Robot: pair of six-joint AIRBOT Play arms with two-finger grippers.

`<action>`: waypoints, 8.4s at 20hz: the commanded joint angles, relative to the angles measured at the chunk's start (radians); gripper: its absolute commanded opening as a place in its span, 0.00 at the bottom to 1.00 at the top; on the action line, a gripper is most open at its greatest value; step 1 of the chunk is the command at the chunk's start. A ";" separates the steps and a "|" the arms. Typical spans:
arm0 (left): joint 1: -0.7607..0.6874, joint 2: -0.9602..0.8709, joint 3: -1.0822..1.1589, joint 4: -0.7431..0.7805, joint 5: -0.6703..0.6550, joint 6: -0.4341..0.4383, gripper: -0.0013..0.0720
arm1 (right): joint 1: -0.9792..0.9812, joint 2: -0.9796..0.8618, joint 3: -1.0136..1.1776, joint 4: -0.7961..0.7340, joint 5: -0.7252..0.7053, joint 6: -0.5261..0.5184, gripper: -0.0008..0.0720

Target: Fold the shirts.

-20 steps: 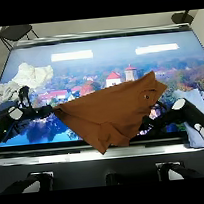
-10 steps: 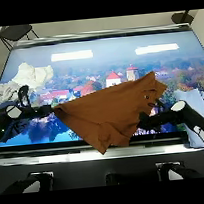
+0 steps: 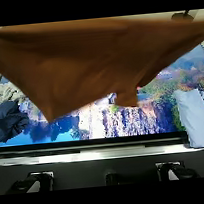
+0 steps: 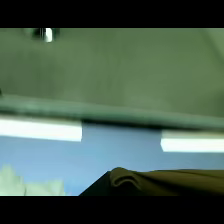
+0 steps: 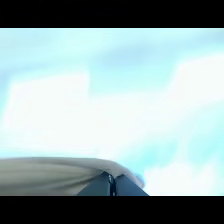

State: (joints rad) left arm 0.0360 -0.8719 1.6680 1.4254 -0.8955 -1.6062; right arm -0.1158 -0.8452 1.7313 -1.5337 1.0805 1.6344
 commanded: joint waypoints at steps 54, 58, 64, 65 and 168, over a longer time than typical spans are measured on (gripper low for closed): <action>0.085 -0.979 0.062 -0.119 -0.585 0.184 0.74 | -0.046 -0.903 -0.092 0.237 0.354 0.031 0.66; 0.169 -0.879 -0.024 -0.144 -0.703 0.190 0.73 | -0.191 -0.813 -0.126 0.229 0.539 -0.016 0.65; 0.235 -0.655 -0.629 -0.203 -0.456 0.277 0.64 | -0.210 -0.551 -0.623 0.230 0.345 -0.082 0.61; 0.244 -0.650 -0.651 -0.231 -0.426 0.287 0.64 | -0.211 -0.528 -0.666 0.228 0.333 -0.095 0.61; 0.251 -0.961 0.047 -0.202 -0.831 0.188 0.68 | 0.012 -0.827 -0.211 0.222 0.467 0.024 0.68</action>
State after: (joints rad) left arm 0.2626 -1.8633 1.7142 1.2175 -1.7023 -1.3731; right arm -0.1028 -1.7088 1.5063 -1.2789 1.5284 1.7084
